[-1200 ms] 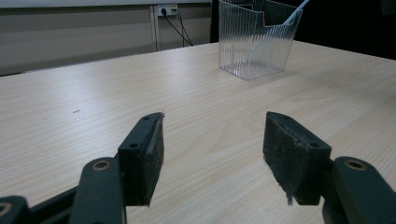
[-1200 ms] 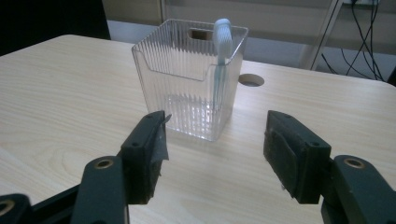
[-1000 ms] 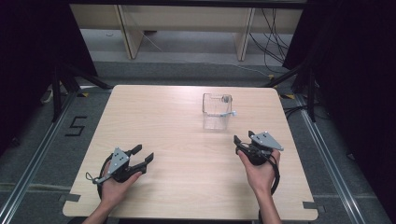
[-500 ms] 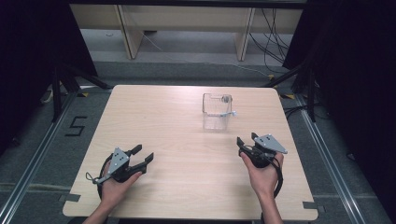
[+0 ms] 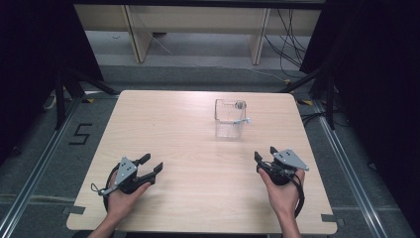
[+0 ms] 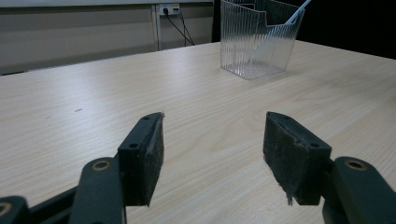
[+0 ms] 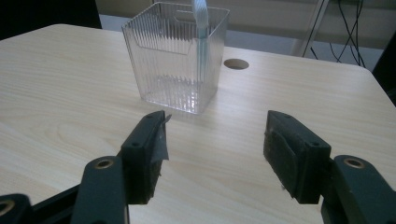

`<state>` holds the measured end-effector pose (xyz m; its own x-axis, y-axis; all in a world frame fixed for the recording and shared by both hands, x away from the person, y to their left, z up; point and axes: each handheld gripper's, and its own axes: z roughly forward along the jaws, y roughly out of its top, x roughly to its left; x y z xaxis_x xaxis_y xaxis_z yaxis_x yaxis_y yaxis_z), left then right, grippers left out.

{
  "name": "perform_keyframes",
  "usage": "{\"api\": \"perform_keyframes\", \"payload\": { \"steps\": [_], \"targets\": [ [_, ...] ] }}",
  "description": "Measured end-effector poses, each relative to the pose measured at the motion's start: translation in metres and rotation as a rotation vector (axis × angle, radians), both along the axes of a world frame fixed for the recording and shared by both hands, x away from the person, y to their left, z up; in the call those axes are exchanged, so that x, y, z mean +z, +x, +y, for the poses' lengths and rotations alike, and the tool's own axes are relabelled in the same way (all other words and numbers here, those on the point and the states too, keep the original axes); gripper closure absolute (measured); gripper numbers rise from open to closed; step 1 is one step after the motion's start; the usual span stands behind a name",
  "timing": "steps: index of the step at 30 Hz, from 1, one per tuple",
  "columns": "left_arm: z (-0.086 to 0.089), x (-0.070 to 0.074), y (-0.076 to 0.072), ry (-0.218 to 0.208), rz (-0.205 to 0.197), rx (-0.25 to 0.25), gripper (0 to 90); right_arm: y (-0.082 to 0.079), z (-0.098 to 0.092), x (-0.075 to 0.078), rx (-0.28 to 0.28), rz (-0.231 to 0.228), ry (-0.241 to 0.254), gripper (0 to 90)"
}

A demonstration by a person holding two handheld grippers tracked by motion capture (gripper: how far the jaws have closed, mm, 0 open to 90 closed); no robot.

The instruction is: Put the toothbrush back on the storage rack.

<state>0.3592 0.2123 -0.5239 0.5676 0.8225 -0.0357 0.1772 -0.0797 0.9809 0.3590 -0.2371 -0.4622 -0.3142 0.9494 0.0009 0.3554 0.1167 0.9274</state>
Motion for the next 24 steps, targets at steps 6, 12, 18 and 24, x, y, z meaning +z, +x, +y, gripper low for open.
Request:
{"api": "perform_keyframes", "payload": {
  "steps": [6, 12, 18, 24],
  "targets": [
    [0.0, 0.001, -0.001, 0.014, 0.01, 0.006, 38.0, -0.01, -0.001, -0.011, -0.019, 0.015, 0.022, 40.0],
    [0.0, 0.001, -0.001, 0.014, 0.011, 0.007, 38.0, -0.017, -0.005, -0.023, -0.003, 0.04, 0.004, 40.0],
    [0.0, 0.0, 0.0, 0.0, 0.001, 0.001, 38.0, -0.024, -0.001, -0.033, -0.02, 0.058, 0.026, 40.2],
    [0.0, 0.001, -0.001, 0.013, 0.011, 0.005, 38.0, -0.023, -0.003, -0.039, 0.009, 0.004, -0.001, 40.5]
  ]
}}
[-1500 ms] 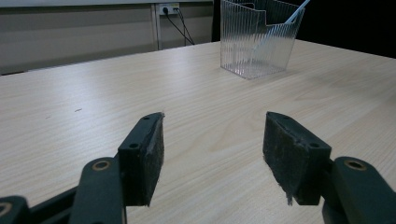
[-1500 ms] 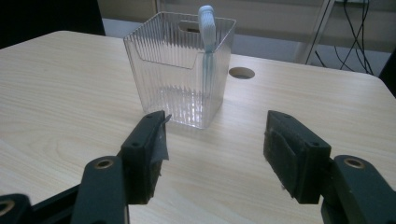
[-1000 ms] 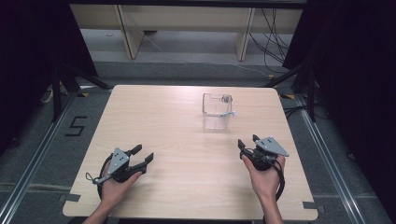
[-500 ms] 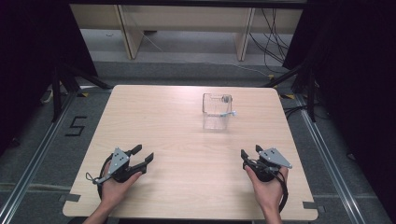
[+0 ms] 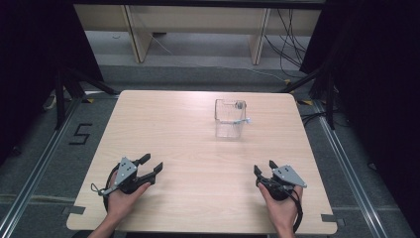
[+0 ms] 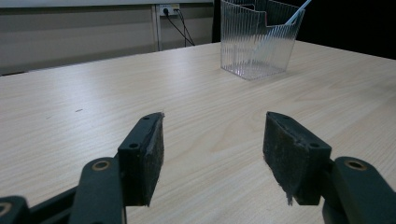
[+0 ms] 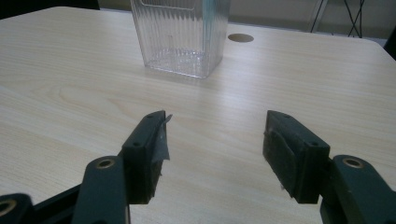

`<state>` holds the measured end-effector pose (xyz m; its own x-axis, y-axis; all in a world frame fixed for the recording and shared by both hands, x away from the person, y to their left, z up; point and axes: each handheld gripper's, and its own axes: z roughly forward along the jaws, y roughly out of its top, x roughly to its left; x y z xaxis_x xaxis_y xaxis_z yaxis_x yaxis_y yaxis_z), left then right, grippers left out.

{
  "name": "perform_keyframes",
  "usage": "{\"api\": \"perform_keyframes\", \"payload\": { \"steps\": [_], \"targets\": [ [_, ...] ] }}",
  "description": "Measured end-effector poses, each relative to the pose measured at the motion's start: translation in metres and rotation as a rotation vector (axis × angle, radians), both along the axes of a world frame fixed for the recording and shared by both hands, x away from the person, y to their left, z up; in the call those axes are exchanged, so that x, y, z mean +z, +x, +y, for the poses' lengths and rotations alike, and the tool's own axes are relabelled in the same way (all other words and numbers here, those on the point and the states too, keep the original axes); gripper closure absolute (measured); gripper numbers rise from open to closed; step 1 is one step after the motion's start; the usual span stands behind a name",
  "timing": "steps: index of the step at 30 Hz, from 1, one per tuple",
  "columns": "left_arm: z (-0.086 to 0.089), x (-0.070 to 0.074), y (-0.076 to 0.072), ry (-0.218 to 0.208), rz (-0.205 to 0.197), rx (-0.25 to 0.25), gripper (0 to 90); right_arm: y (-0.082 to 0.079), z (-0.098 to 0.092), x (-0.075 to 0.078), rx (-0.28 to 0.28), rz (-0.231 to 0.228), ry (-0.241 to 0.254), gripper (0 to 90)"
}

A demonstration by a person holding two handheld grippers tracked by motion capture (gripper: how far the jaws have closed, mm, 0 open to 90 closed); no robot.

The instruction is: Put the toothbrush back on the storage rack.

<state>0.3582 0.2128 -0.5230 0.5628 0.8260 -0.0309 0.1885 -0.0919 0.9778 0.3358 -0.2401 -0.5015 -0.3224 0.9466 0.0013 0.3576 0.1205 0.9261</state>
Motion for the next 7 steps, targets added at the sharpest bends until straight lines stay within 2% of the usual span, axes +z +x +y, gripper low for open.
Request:
{"api": "perform_keyframes", "payload": {
  "steps": [1, 2, 3, 4, 6, 7],
  "targets": [
    [0.0, -0.0001, 0.0001, 0.0, -0.001, 0.0, 38.0, 0.0003, 0.0013, -0.0012, 0.009, 0.006, 0.024, 40.5],
    [0.0, 0.0, 0.0002, 0.0, 0.0, -0.001, 38.0, -0.0014, 0.0035, -0.0017, -0.017, 0.016, 0.041, 40.5],
    [0.0001, 0.0, 0.0003, -0.001, 0.002, -0.002, 38.0, -0.0015, 0.0028, -0.0018, -0.013, 0.022, 0.022, 40.5],
    [0.0001, 0.0, 0.0003, -0.002, 0.005, -0.001, 38.0, 0.0002, 0.0016, -0.0026, 0.012, 0.016, 0.027, 40.5],
    [-0.0001, -0.0008, 0.0017, -0.017, -0.004, -0.006, 38.0, -0.0002, 0.0045, -0.0038, -0.009, 0.013, 0.033, 40.5],
    [0.0005, -0.0002, 0.0011, -0.009, 0.006, 0.0, 37.9, 0.0016, 0.0038, -0.0042, 0.008, 0.003, 0.013, 40.5]
  ]
}}
